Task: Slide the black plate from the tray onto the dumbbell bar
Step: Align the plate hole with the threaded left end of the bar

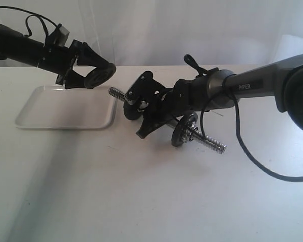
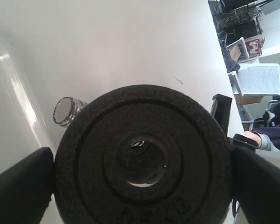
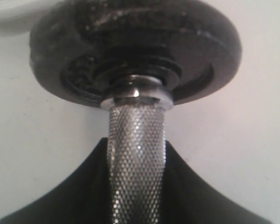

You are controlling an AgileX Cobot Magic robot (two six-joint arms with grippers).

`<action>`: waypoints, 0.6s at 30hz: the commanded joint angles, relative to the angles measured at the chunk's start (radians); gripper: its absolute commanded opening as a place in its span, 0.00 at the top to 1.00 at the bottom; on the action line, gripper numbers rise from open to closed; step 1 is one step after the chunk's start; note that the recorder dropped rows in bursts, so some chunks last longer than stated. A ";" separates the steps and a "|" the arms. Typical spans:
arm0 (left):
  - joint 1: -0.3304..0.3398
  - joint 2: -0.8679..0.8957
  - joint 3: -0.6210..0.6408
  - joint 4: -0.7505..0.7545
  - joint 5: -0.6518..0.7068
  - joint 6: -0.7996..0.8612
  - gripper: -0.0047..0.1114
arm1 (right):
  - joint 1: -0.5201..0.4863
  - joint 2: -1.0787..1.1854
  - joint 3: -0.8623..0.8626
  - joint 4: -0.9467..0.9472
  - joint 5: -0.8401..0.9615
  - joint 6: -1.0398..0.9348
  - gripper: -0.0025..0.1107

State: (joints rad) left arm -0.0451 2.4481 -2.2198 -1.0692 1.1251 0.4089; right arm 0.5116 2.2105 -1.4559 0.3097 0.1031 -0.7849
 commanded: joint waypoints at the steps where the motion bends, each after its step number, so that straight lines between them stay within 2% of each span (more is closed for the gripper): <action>1: 0.004 -0.015 -0.004 -0.021 0.095 0.012 0.96 | -0.007 -0.214 -0.021 0.010 -0.045 0.004 0.98; 12: 0.004 -0.015 -0.004 0.024 0.096 0.012 0.96 | -0.007 -0.182 -0.021 0.012 0.076 0.007 0.96; 14: 0.004 -0.015 -0.004 0.024 0.096 0.012 0.96 | -0.007 -0.180 -0.021 0.012 0.093 0.007 0.88; 18: 0.004 -0.015 -0.004 0.026 0.096 0.018 0.96 | -0.007 -0.180 -0.021 0.010 0.127 0.007 0.57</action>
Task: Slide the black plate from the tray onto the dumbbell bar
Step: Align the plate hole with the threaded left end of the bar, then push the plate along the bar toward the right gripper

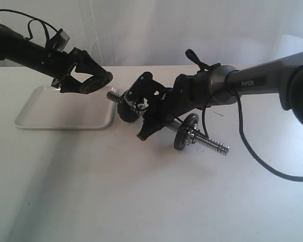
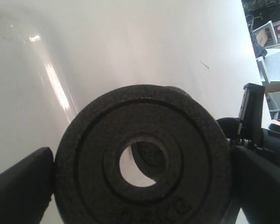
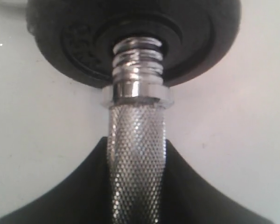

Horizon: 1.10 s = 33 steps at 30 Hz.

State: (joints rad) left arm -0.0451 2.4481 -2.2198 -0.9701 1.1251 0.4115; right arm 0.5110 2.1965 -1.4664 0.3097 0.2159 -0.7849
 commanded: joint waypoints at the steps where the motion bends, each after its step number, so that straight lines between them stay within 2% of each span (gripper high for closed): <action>1: 0.004 -0.015 -0.004 -0.070 0.096 0.015 0.96 | -0.006 -0.166 -0.010 0.010 0.019 0.007 0.50; 3: 0.004 -0.015 -0.004 -0.067 0.096 0.015 0.96 | -0.006 -0.162 -0.010 0.010 0.023 0.007 0.41; 14: 0.004 -0.015 -0.004 -0.065 0.096 0.015 0.96 | -0.006 -0.112 -0.015 0.003 0.085 0.009 0.39; 18: 0.004 -0.015 -0.004 -0.065 0.087 0.015 0.96 | -0.006 -0.119 -0.065 0.003 0.189 0.051 0.28; 33: 0.004 -0.015 -0.004 -0.065 0.077 0.037 0.96 | -0.048 0.008 -0.183 -0.076 0.287 0.155 0.27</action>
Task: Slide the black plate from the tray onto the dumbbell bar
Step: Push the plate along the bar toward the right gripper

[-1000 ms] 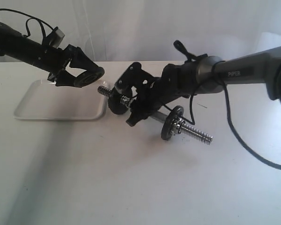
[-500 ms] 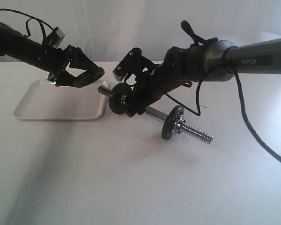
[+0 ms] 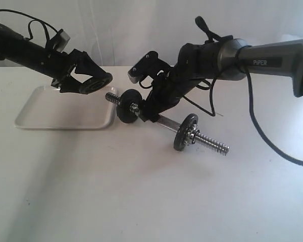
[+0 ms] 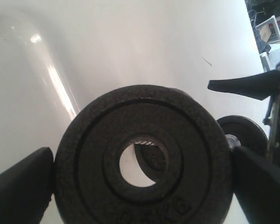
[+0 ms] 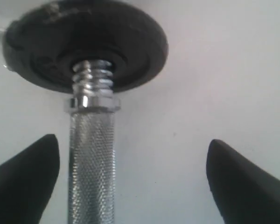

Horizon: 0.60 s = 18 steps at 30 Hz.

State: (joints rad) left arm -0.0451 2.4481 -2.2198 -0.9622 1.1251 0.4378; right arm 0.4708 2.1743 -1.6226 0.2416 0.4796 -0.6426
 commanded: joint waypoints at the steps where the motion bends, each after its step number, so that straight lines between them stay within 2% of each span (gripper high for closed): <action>1: 0.004 -0.015 -0.004 -0.073 0.077 0.011 0.96 | -0.008 0.040 -0.031 -0.006 0.025 0.012 0.27; 6: 0.004 -0.015 -0.004 -0.073 0.077 0.011 0.96 | -0.008 0.064 -0.032 -0.006 0.012 0.011 0.33; 9: 0.004 -0.015 -0.004 -0.073 0.077 0.011 0.96 | -0.008 0.078 -0.032 -0.006 0.008 -0.006 0.43; 11: 0.004 -0.015 -0.004 -0.073 0.077 0.011 0.96 | -0.008 0.085 -0.032 -0.010 0.013 -0.039 0.56; 14: 0.004 -0.015 -0.004 -0.073 0.077 0.011 0.96 | -0.008 0.089 -0.032 -0.010 0.038 -0.092 0.94; 18: 0.004 -0.015 -0.004 -0.072 0.076 0.011 0.96 | -0.008 0.080 -0.032 -0.003 0.028 -0.093 0.98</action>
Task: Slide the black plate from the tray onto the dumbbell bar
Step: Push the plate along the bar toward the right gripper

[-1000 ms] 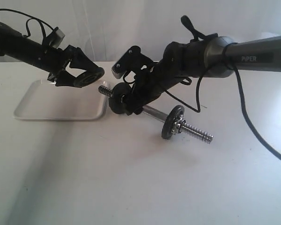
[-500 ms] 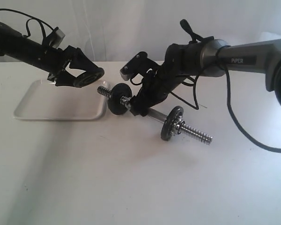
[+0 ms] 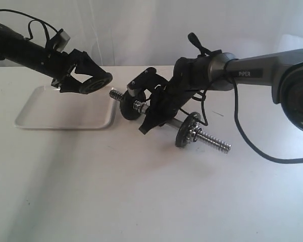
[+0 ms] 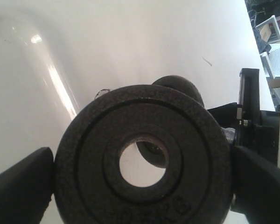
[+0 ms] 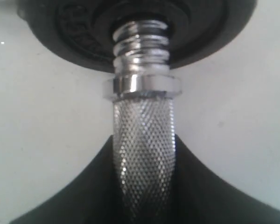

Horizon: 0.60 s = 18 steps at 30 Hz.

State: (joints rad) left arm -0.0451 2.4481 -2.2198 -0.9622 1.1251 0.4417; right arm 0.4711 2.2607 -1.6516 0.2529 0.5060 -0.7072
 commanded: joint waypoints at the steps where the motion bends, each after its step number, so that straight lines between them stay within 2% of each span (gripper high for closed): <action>1: 0.004 -0.015 -0.004 -0.072 0.071 0.007 0.96 | -0.008 -0.016 -0.001 -0.007 -0.008 -0.028 0.98; 3: 0.004 -0.015 -0.004 -0.069 0.051 0.007 0.96 | -0.013 -0.039 -0.001 0.021 -0.019 -0.033 0.98; 8: 0.010 -0.015 -0.004 -0.075 0.003 -0.001 0.96 | -0.015 -0.137 0.084 0.200 -0.103 -0.212 0.98; 18: 0.022 -0.015 -0.004 -0.129 -0.010 -0.102 0.96 | -0.024 -0.183 0.101 0.354 -0.151 -0.291 0.98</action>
State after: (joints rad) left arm -0.0250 2.4481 -2.2198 -1.0031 1.0990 0.3599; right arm 0.4592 2.1574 -1.5248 0.5191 0.4650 -0.9785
